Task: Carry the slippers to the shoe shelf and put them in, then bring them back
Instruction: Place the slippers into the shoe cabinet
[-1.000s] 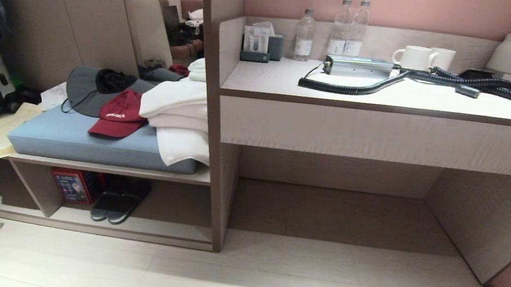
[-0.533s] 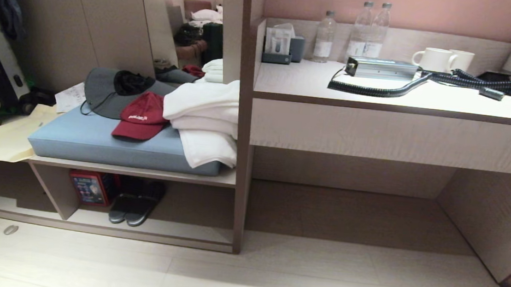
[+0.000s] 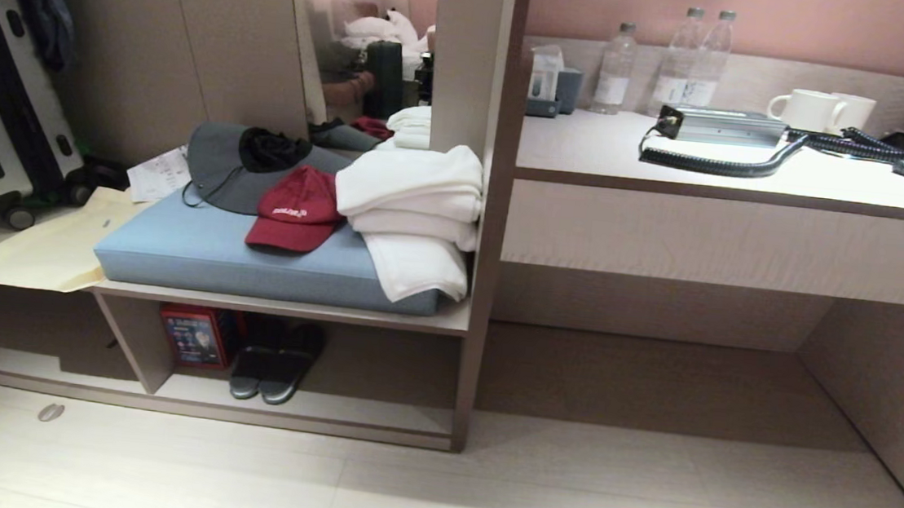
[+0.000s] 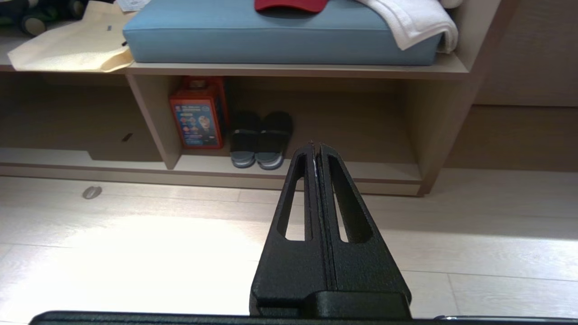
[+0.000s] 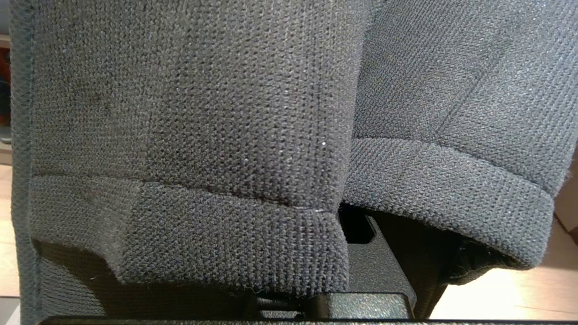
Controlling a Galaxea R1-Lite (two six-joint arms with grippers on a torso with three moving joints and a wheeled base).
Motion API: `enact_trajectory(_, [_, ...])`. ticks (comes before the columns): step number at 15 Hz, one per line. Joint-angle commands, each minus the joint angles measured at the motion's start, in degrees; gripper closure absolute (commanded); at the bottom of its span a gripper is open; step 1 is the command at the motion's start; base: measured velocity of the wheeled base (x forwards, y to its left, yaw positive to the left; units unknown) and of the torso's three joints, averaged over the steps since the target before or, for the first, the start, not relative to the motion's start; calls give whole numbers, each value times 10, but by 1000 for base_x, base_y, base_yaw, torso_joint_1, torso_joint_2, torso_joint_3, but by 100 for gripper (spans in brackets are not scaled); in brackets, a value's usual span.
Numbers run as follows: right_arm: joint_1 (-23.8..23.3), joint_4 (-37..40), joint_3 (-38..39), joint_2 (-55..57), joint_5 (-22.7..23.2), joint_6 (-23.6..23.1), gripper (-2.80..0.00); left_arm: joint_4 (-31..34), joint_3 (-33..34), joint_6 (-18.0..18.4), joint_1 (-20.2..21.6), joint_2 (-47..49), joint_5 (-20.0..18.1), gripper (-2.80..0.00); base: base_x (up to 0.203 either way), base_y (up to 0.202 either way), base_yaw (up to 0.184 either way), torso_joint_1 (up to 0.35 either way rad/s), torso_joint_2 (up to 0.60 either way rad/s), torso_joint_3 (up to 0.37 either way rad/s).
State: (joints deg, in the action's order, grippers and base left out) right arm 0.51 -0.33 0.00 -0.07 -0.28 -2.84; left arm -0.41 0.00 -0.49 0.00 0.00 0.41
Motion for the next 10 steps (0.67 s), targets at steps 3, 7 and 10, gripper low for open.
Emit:
enact_trajectory(3, [0,0,0,1,-1,-1,0,0,0,0,0,0,0,0,0,195,-1,4,0,2])
enact_trajectory(7, [0,0,0,1,-1,2,0,0,0,0,0,0,0,0,0,197,-3,4,2,2])
enact_trajectory(10, [0,0,0,1,0,2,0,0,0,0,0,0,0,0,0,198,-1,1,0,1])
